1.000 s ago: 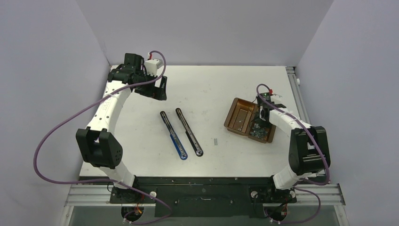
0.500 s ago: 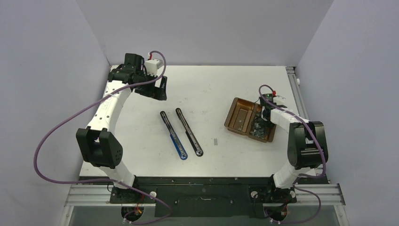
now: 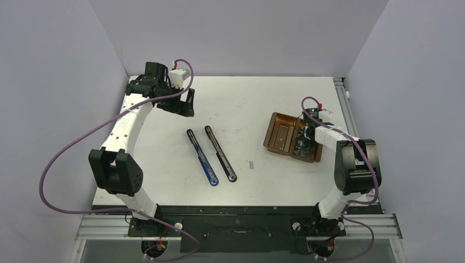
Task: Load the staples into the stapler
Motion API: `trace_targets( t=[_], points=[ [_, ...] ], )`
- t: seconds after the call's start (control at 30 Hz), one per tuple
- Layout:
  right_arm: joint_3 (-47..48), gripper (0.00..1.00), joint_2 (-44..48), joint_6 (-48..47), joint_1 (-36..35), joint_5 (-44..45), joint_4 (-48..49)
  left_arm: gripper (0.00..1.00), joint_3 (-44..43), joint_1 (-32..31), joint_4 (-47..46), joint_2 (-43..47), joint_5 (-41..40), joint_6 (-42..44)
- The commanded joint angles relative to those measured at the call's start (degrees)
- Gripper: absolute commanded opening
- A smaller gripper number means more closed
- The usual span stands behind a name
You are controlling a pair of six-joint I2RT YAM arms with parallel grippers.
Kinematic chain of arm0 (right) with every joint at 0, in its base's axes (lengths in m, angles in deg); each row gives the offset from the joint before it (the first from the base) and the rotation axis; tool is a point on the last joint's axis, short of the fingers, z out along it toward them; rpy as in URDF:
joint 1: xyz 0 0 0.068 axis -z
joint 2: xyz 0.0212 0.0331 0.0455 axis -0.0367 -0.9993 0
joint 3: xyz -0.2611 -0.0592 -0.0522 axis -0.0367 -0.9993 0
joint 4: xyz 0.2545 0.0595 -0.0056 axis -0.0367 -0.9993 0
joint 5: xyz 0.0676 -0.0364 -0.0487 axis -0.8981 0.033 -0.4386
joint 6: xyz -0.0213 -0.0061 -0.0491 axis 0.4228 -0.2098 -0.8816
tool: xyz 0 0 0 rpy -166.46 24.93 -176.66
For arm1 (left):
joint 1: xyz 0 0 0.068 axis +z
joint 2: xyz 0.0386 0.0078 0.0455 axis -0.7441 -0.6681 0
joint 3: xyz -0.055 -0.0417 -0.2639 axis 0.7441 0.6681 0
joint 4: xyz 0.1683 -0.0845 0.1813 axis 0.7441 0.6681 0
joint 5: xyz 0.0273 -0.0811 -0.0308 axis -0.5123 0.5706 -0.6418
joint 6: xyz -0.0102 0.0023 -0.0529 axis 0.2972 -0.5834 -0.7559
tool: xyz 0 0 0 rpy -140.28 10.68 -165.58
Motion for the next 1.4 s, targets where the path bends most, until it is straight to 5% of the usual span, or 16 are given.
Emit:
trace_targets(
  t=[0.0,0.3,0.47,0.57,1.23,1.37],
  points=[
    [-2.9,0.17,-0.1,0.0,0.5,-0.4,0.1,0.96,-1.7,0.7,0.1,0.9,-0.1,0.0],
    [-5.0,0.1,7.5,0.2,0.5,-2.6,-0.4,0.96,-2.0,0.7,0.5,1.4,0.1,0.0],
    [-3.1,0.3,10.7,-0.4,0.7,-0.4,-1.6,0.96,-2.0,0.7,0.5,1.6,0.1,-0.1],
    [-2.2,0.32,9.5,-0.4,1.2,-0.4,-1.7,0.96,-2.2,0.7,0.5,1.5,0.1,-0.1],
    [-4.2,0.3,3.8,1.3,1.5,-2.3,0.7,0.96,-1.4,1.1,0.1,1.4,0.1,0.2],
    [-3.9,0.19,3.8,1.4,1.6,-2.8,0.7,0.96,-1.5,1.2,0.1,1.5,-0.1,0.2]
  ],
)
